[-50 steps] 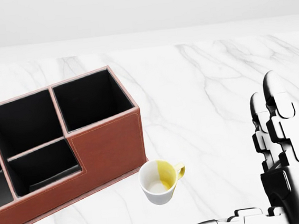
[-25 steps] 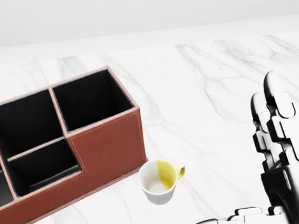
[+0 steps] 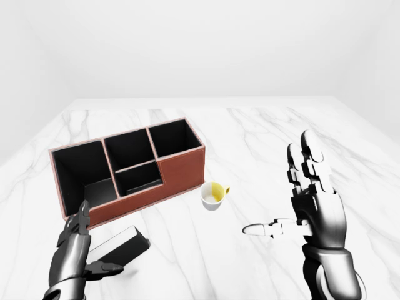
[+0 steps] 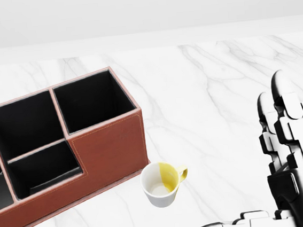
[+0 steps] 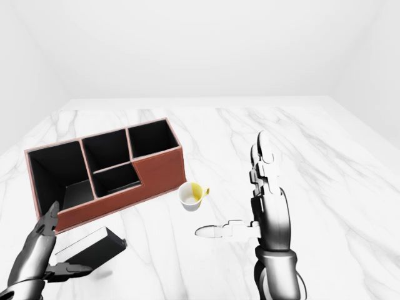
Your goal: Pick up the book and place it in the front compartment of the caddy.
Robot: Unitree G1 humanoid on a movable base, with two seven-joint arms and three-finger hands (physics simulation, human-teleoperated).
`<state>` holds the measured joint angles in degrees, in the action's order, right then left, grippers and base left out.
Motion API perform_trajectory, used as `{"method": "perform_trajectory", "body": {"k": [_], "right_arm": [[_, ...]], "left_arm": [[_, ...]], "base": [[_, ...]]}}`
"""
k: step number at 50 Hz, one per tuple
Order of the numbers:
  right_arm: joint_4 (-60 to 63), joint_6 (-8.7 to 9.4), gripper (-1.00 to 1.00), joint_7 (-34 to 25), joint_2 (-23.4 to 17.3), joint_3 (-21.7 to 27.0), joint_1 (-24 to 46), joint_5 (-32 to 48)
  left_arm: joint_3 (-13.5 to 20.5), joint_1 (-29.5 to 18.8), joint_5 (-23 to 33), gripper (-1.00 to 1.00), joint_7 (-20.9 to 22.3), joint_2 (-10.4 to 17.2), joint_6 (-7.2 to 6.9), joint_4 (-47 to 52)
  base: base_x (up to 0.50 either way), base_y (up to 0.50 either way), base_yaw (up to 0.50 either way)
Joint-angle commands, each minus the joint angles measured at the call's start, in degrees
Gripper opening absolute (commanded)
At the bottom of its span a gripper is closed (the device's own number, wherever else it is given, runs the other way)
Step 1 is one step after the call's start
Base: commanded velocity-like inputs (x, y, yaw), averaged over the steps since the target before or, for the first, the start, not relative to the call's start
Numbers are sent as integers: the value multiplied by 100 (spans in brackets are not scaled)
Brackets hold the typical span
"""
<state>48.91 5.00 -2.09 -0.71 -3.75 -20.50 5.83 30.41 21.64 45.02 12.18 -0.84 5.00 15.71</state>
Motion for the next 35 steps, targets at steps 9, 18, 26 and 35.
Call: {"method": "perform_trajectory", "body": {"k": [9,18,26,35], "right_arm": [[53,0,100,12,1,-16,-21,16],[87,0,100,34,-7,-44,-23,22],[95,0,100,45,-13,-59,-21,30],[134,0,100,49,-12,-36,-31,11]], "left_arm": [[-135,-68,454,100,-371,197,0,-412],[-369,-87,720,100,-605,336,0,-630],[-521,-130,812,-22,-735,463,0,-825],[-592,-57,874,-99,-803,539,0,-905]], "base": [[0,0,0],[0,0,0],[0,0,0],[0,0,0]]}}
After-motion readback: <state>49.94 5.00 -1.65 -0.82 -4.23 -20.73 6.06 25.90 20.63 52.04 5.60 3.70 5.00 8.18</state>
